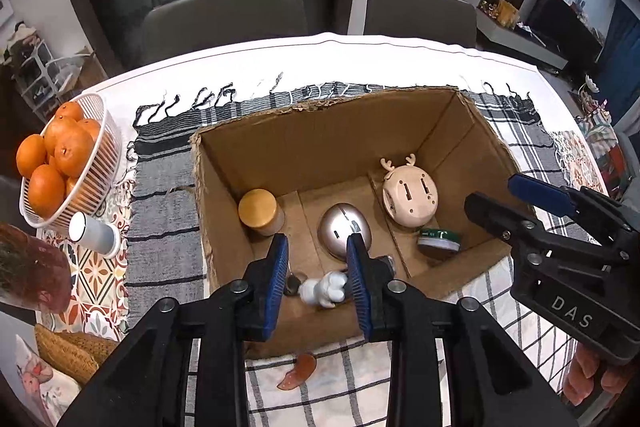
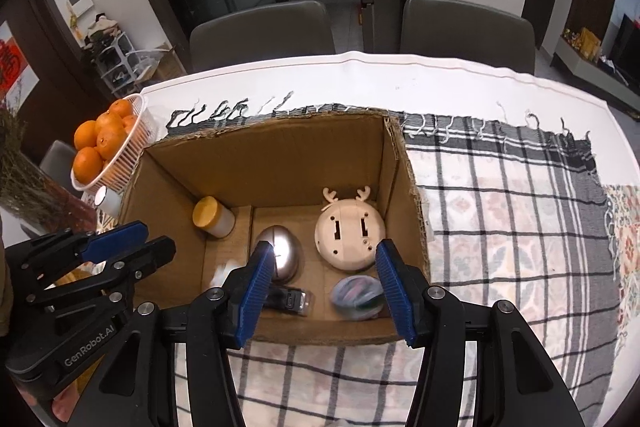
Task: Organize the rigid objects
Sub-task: 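Lower the figurine into the box while the right tool releases the tin inside, then withdraw both open tools from the box toward the comb and white adapter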
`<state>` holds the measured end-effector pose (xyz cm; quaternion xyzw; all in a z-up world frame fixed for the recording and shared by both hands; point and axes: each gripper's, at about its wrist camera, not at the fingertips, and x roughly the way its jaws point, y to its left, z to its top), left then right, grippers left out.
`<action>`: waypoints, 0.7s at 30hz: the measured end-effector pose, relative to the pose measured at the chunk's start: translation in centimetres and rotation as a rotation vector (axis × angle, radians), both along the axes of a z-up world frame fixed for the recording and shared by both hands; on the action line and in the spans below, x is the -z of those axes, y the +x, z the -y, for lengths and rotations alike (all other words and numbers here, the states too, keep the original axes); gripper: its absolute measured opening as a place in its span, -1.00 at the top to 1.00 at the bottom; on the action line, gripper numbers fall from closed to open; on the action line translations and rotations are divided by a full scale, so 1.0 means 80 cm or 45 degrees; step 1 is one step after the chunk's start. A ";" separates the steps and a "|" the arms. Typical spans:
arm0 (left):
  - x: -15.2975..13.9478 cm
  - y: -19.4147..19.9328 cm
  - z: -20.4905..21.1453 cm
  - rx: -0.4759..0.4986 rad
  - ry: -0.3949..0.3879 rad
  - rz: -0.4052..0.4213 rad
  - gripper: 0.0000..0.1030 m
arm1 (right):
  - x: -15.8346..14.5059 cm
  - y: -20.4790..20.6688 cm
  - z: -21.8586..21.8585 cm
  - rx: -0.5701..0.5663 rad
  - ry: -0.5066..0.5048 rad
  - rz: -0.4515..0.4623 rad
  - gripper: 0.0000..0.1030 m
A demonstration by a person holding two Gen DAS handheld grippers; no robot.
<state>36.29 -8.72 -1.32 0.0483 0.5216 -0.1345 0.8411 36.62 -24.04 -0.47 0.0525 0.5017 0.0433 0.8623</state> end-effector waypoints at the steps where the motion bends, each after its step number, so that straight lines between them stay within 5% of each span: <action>1: -0.002 -0.004 -0.001 0.001 -0.004 0.007 0.42 | -0.002 -0.003 0.000 -0.001 -0.002 0.005 -0.06; 21: -0.033 -0.087 -0.018 0.080 -0.023 0.100 0.42 | -0.032 -0.086 -0.015 0.037 0.025 0.058 -0.06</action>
